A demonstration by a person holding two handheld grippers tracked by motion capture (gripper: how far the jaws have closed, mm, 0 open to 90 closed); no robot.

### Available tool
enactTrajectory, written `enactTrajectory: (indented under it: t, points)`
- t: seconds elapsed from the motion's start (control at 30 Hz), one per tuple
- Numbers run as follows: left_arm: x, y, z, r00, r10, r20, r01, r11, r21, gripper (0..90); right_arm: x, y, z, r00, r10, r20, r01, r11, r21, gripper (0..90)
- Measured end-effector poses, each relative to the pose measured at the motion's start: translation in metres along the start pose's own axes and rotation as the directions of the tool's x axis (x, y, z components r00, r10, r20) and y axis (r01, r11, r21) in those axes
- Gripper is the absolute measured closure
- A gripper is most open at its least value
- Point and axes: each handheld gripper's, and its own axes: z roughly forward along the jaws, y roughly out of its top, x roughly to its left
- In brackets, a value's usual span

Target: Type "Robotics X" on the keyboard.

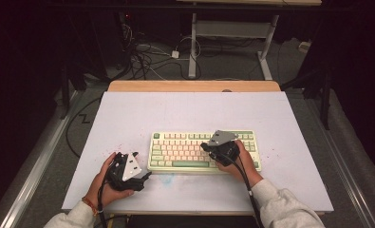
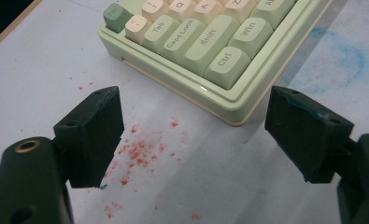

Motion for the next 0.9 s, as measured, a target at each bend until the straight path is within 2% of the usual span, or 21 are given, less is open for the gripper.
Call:
enactTrajectory:
  t: [0.4,0.63,0.9]
  points:
    - [-0.001,0.0,0.002,0.9999,0.013,0.001,-0.013,0.9997,0.02,18.6,-0.001,0.004,0.015,0.9999,-0.002,0.01,0.002,0.999,0.048,89.9]
    - [-0.002,-0.001,0.003,0.9998,0.018,0.007,-0.018,0.9994,0.031,18.6,0.001,0.004,0.017,0.9997,-0.016,0.016,0.015,0.997,0.071,89.9]
    - [-0.002,0.0,0.003,0.9998,0.017,0.009,-0.018,0.9994,0.03,18.6,-0.001,0.006,0.008,0.9999,0.014,0.009,-0.015,1.0,0.024,89.0]
